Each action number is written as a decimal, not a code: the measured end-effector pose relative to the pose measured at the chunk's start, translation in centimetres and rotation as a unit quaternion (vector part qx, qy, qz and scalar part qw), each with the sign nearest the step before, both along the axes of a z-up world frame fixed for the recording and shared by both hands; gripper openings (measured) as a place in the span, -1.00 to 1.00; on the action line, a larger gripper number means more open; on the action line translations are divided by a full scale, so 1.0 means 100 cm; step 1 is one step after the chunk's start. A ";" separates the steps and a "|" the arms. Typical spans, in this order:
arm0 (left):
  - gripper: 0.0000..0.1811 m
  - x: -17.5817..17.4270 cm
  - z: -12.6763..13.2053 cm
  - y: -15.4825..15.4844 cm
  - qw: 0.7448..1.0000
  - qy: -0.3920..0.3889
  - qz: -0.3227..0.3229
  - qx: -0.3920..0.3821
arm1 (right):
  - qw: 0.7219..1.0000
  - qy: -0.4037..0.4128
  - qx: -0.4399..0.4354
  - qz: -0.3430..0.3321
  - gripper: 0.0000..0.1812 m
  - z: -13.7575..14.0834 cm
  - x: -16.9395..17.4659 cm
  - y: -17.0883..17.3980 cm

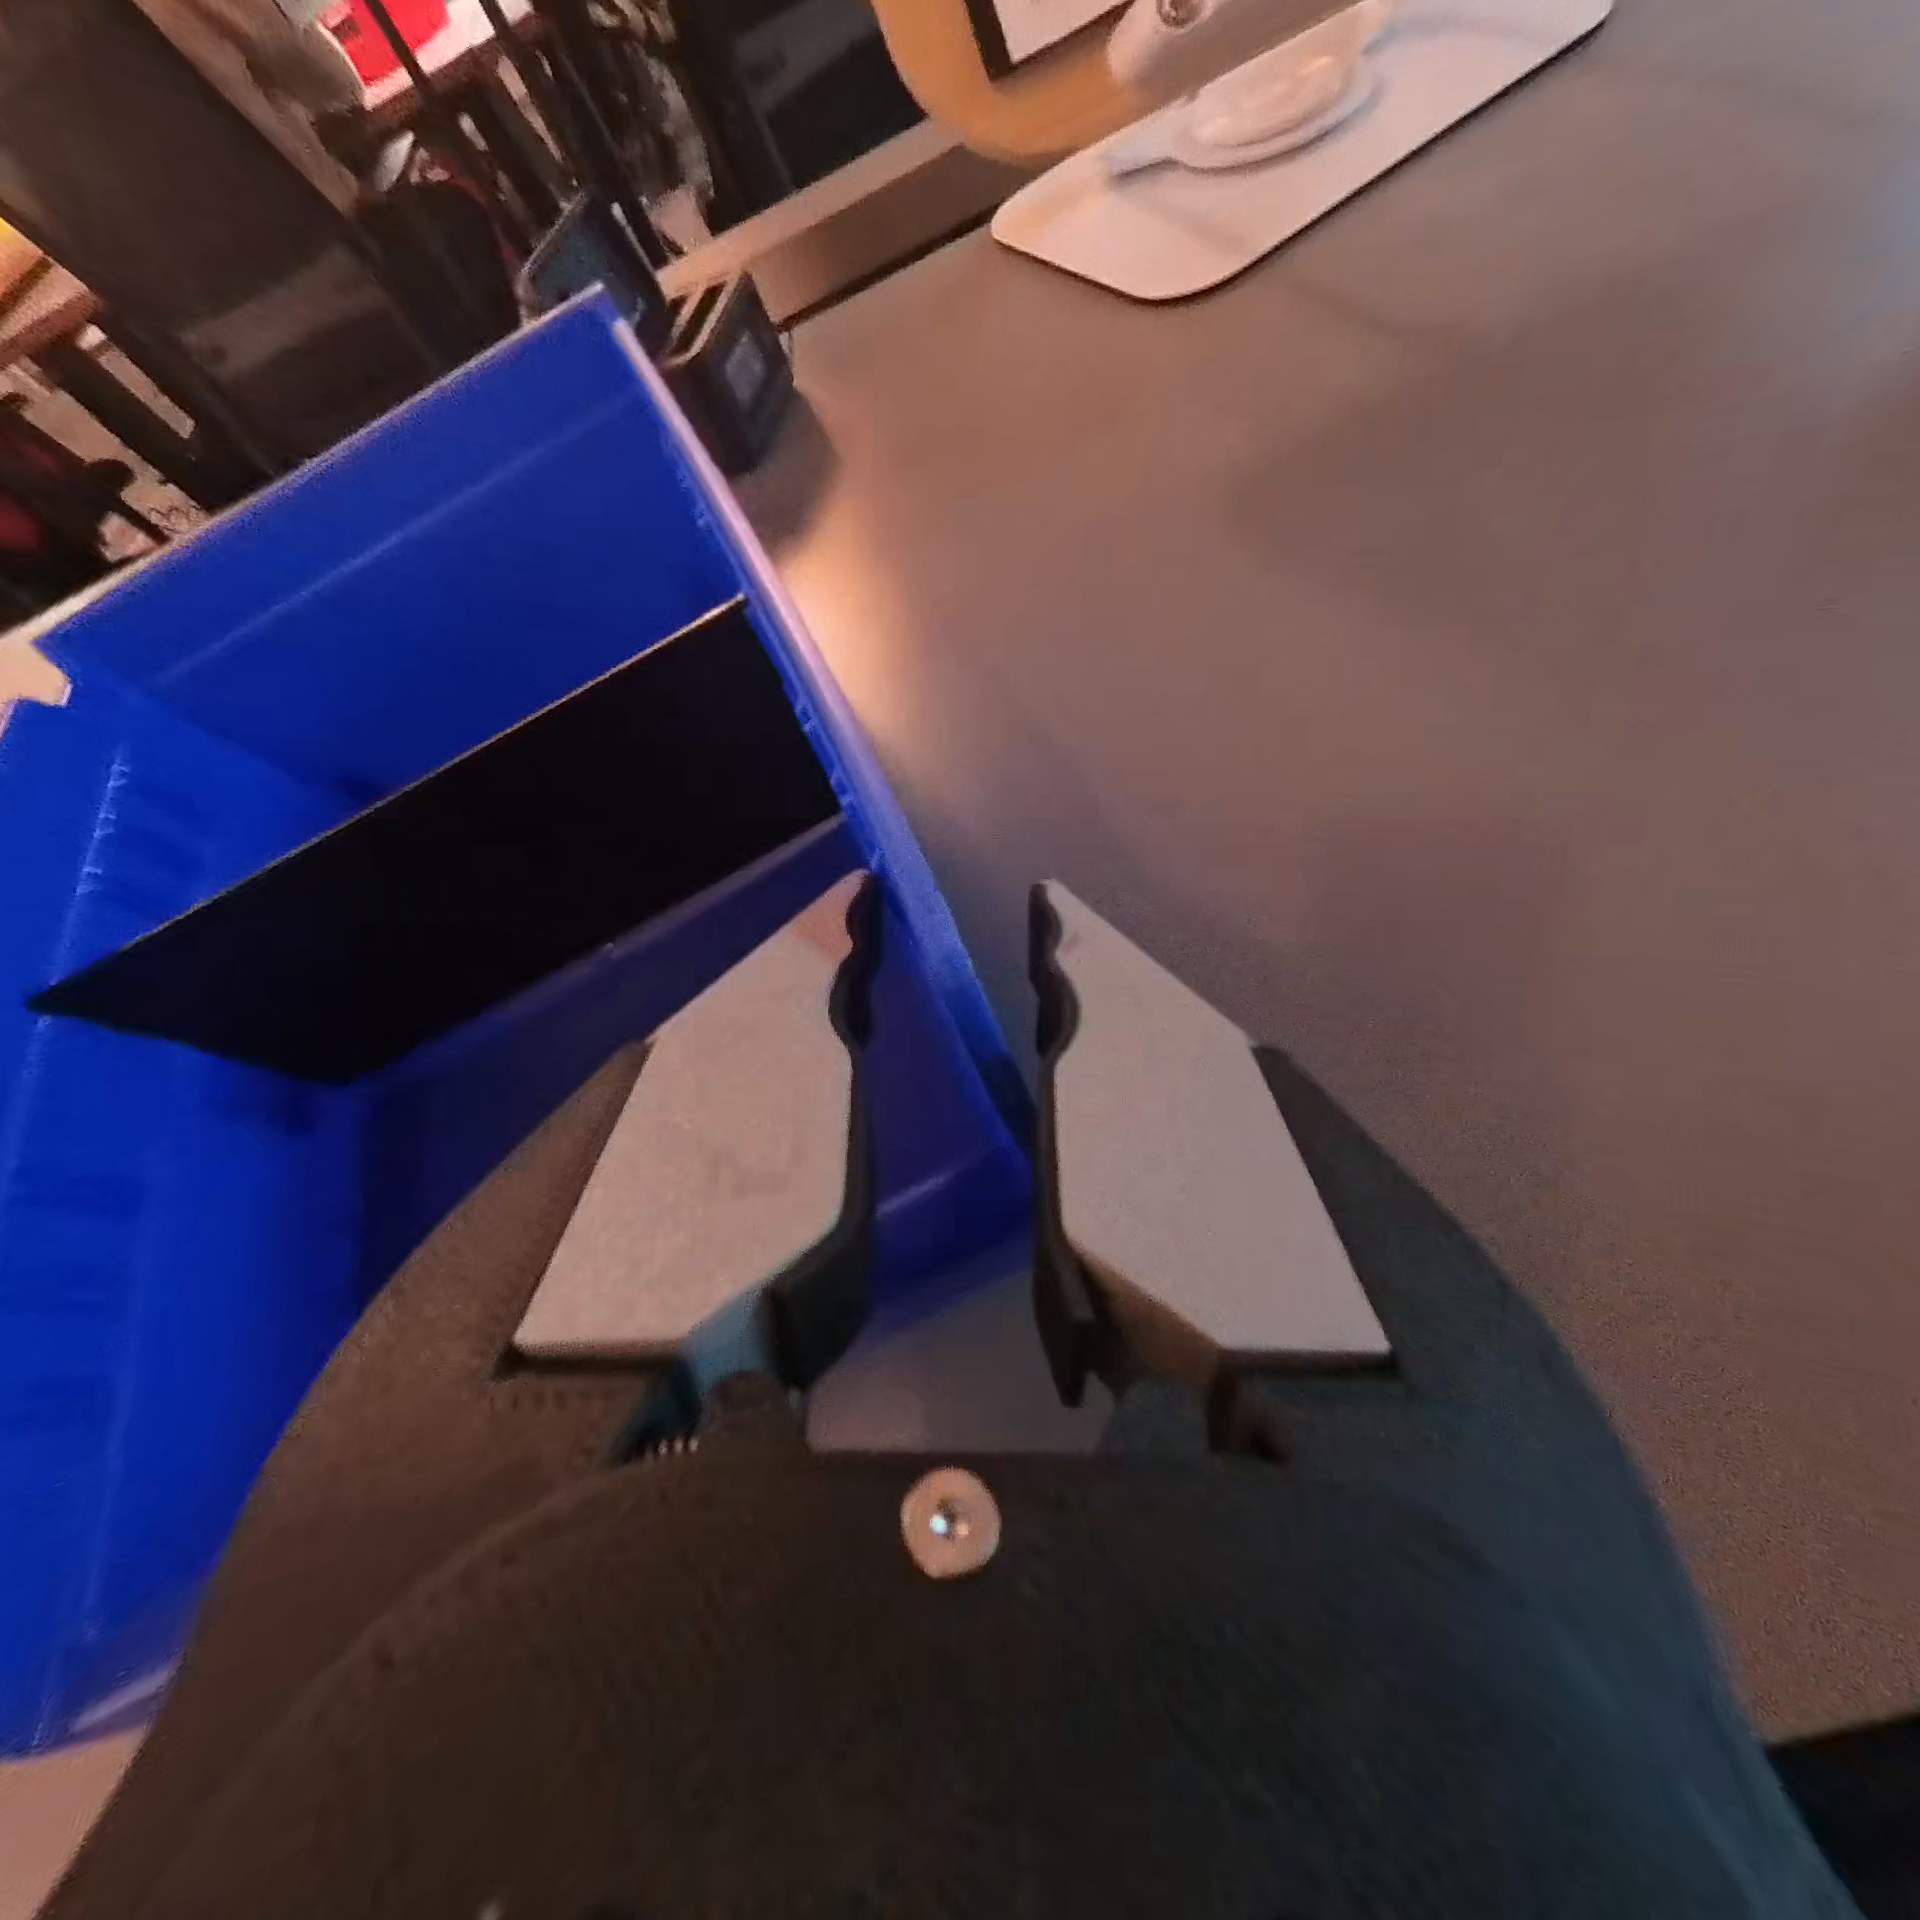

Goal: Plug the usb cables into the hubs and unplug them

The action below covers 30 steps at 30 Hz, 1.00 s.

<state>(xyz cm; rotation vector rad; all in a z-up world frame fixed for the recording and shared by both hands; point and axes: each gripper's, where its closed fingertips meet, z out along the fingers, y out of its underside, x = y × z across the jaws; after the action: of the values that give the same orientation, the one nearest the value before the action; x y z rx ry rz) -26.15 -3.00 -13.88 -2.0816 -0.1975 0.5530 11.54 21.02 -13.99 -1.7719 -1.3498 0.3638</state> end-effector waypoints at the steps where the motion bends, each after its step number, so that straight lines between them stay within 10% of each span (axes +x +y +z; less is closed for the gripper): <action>1: -0.74 -0.007 0.000 -0.004 1.000 0.007 0.010 -0.011 | 1.000 -0.001 0.001 -0.009 -0.19 -0.005 -0.004 0.003; 3: -0.94 -0.033 0.003 -0.028 0.998 0.024 0.055 -0.024 | 0.997 -0.002 0.049 -0.053 -0.74 0.000 -0.002 0.017; 5: -0.96 -0.044 0.006 -0.043 0.999 -0.030 0.030 0.013 | 0.998 0.012 0.023 -0.055 -0.76 0.001 -0.012 0.007; 14: -0.96 -0.072 0.085 -0.105 0.993 0.058 0.072 0.070 | 0.999 0.019 -0.027 0.015 -0.65 0.001 -0.112 -0.100; 20: -0.95 -0.041 0.175 -0.147 0.972 0.124 0.068 0.189 | 0.989 0.005 -0.051 0.142 -0.44 -0.001 -0.228 -0.212; 30: -0.95 0.004 0.241 -0.187 0.940 0.193 0.052 0.277 | 0.963 -0.005 -0.083 0.256 -0.44 0.005 -0.396 -0.348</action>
<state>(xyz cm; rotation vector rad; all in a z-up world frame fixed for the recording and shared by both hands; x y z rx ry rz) -25.75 -21.67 10.27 -1.3935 -0.2062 0.8479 -28.09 -13.79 -13.48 -1.5316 -1.8256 0.7689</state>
